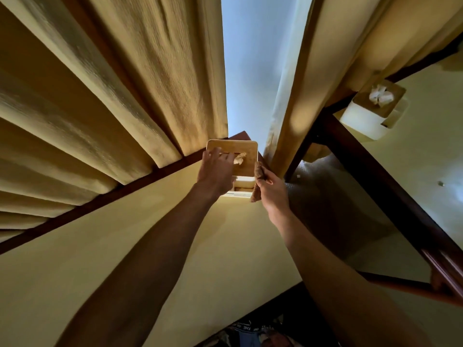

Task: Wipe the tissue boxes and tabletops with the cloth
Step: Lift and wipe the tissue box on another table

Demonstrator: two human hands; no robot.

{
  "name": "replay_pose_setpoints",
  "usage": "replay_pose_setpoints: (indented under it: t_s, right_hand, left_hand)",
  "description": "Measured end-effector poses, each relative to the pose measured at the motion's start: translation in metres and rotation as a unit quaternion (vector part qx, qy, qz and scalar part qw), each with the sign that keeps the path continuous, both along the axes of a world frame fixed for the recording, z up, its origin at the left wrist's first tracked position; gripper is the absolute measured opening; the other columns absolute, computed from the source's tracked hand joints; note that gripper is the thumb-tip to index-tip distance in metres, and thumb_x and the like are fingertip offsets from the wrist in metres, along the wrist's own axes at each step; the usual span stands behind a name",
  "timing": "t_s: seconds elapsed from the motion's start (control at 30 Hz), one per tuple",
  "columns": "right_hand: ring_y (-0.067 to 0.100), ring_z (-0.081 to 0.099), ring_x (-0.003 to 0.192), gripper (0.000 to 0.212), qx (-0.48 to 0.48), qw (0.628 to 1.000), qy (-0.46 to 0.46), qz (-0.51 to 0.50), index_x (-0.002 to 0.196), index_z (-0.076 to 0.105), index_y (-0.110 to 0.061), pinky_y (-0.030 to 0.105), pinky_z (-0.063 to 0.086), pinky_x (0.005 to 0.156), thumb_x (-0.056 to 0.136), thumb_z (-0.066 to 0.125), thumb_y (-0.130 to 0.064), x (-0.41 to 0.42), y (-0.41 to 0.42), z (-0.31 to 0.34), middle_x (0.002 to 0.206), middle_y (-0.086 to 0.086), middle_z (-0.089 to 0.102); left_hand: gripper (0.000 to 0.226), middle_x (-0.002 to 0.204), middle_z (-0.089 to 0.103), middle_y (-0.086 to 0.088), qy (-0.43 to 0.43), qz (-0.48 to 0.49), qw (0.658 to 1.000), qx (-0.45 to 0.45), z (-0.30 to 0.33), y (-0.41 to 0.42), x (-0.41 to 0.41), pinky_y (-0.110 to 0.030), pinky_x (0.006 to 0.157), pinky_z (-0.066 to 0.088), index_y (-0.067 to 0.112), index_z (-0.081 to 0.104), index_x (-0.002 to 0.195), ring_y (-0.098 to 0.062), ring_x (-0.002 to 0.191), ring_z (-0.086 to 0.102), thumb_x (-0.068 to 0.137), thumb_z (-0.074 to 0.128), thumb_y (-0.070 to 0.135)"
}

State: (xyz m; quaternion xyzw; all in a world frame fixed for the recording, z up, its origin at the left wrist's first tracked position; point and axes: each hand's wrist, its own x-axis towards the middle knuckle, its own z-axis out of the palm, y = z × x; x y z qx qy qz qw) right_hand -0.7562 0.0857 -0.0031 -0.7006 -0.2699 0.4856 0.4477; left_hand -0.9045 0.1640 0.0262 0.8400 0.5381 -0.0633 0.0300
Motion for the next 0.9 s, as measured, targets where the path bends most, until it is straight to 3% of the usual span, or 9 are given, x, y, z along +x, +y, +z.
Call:
replay_pose_setpoints:
  t_s: [0.1, 0.2, 0.3, 0.37, 0.43, 0.6, 0.77, 0.83, 0.9]
  right_hand:
    - [0.011, 0.069, 0.103, 0.035, -0.024, 0.997, 0.061, -0.031, 0.132, 0.072, -0.025, 0.035, 0.058, 0.098, 0.102, 0.061, -0.01, 0.005, 0.005, -0.002, 0.112, -0.008, 0.075]
    - [0.017, 0.07, 0.109, 0.032, -0.019, 0.995, 0.085, -0.052, 0.128, 0.074, -0.024, 0.041, 0.056, 0.105, 0.102, 0.062, -0.01, 0.014, 0.008, 0.006, 0.105, -0.013, 0.075]
    - [0.005, 0.068, 0.099, 0.031, 0.015, 0.999, -0.037, -0.009, 0.132, 0.072, -0.027, 0.026, 0.055, 0.095, 0.104, 0.061, -0.021, 0.027, 0.009, 0.018, 0.104, -0.016, 0.074]
    - [0.006, 0.071, 0.103, 0.038, 0.055, 0.988, -0.139, 0.033, 0.137, 0.068, -0.033, 0.028, 0.058, 0.093, 0.103, 0.059, -0.021, 0.031, 0.009, 0.021, 0.118, -0.011, 0.077]
    - [0.011, 0.069, 0.119, 0.043, 0.085, 0.967, -0.207, 0.12, 0.142, 0.064, -0.031, 0.033, 0.055, 0.105, 0.101, 0.058, -0.018, 0.03, 0.006, 0.017, 0.137, -0.007, 0.07]
    - [0.02, 0.047, 0.147, 0.052, 0.06, 0.923, -0.299, 0.234, 0.149, 0.058, -0.021, 0.04, 0.037, 0.124, 0.098, 0.057, -0.01, 0.015, -0.009, -0.015, 0.159, 0.002, 0.05]
    - [0.032, -0.008, 0.161, 0.068, -0.056, 0.824, -0.441, 0.353, 0.167, 0.01, -0.013, 0.049, -0.003, 0.131, 0.11, 0.032, -0.042, -0.021, -0.015, -0.062, 0.174, 0.015, -0.003]
    - [0.034, -0.014, 0.16, 0.075, -0.06, 0.812, -0.461, 0.354, 0.167, 0.002, -0.011, 0.048, -0.009, 0.129, 0.106, 0.018, -0.051, -0.045, -0.016, -0.071, 0.173, 0.017, -0.011]
    - [0.032, -0.011, 0.161, 0.077, -0.027, 0.803, -0.454, 0.386, 0.167, 0.005, -0.012, 0.05, -0.003, 0.131, 0.103, 0.016, -0.054, -0.079, -0.014, -0.074, 0.174, 0.016, -0.007]
  left_hand:
    - [0.062, 0.14, 0.064, -0.006, 0.038, -0.046, 0.998, -0.023, 0.006, 0.015, -0.006, -0.052, 0.116, 0.027, 0.018, 0.052, 0.138, -0.031, 0.141, 0.04, 0.09, 0.072, 0.052]
    - [0.066, 0.135, 0.067, -0.008, 0.007, -0.061, 0.997, -0.056, 0.009, 0.021, -0.015, -0.05, 0.111, 0.035, 0.017, 0.052, 0.138, -0.032, 0.138, 0.041, 0.088, 0.073, 0.055]
    - [0.07, 0.135, 0.063, -0.013, -0.096, -0.009, 0.992, -0.077, 0.025, 0.019, -0.028, -0.045, 0.104, 0.043, 0.017, 0.051, 0.144, -0.033, 0.134, 0.043, 0.089, 0.074, 0.052]
    - [0.069, 0.135, 0.054, -0.018, -0.147, 0.039, 0.985, -0.079, 0.041, 0.02, -0.042, -0.043, 0.101, 0.046, 0.018, 0.054, 0.141, -0.034, 0.128, 0.047, 0.086, 0.077, 0.052]
    - [0.065, 0.136, 0.05, -0.018, -0.157, 0.07, 0.983, -0.063, 0.054, 0.026, -0.06, -0.045, 0.097, 0.049, 0.018, 0.057, 0.134, -0.036, 0.124, 0.049, 0.083, 0.08, 0.052]
    - [0.062, 0.136, 0.044, -0.014, -0.163, 0.118, 0.979, -0.046, 0.068, 0.031, -0.093, -0.048, 0.092, 0.05, 0.019, 0.056, 0.128, -0.034, 0.12, 0.052, 0.081, 0.082, 0.05]
    - [0.062, 0.135, 0.046, -0.013, -0.172, 0.124, 0.977, -0.032, 0.064, 0.026, -0.097, -0.049, 0.092, 0.05, 0.022, 0.056, 0.126, -0.035, 0.122, 0.051, 0.079, 0.081, 0.054]
    - [0.063, 0.135, 0.045, -0.012, -0.18, 0.132, 0.974, -0.028, 0.062, 0.024, -0.097, -0.049, 0.093, 0.05, 0.022, 0.055, 0.128, -0.034, 0.123, 0.05, 0.079, 0.081, 0.054]
    - [0.063, 0.135, 0.045, -0.011, -0.184, 0.138, 0.973, -0.027, 0.062, 0.025, -0.095, -0.051, 0.094, 0.05, 0.023, 0.055, 0.128, -0.033, 0.123, 0.051, 0.08, 0.081, 0.054]
